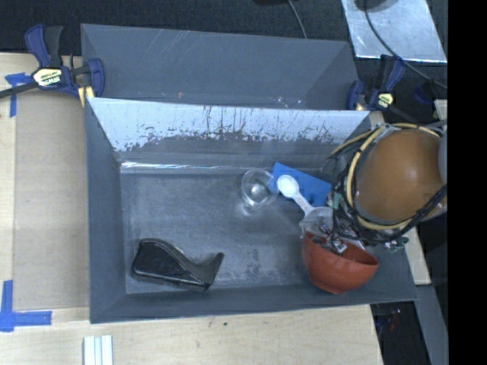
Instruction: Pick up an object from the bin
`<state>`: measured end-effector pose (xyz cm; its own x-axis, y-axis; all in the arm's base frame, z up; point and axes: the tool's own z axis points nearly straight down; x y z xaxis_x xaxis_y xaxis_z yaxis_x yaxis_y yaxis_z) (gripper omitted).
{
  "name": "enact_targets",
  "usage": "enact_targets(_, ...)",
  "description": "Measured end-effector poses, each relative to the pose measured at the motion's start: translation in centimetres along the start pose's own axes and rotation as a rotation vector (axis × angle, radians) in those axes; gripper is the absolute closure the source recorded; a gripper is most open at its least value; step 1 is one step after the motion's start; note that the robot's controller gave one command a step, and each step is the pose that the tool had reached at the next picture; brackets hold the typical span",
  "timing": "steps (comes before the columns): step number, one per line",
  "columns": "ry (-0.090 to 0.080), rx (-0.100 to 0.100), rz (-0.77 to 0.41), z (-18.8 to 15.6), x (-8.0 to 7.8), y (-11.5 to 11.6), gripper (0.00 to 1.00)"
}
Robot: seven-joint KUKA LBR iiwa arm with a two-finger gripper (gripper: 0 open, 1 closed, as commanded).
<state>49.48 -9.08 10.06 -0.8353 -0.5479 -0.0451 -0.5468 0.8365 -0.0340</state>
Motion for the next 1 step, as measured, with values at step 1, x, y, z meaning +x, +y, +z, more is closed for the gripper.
enact_targets(1, -0.006, 0.005, 0.002, -2.2, -0.18, -0.2, 1.0)
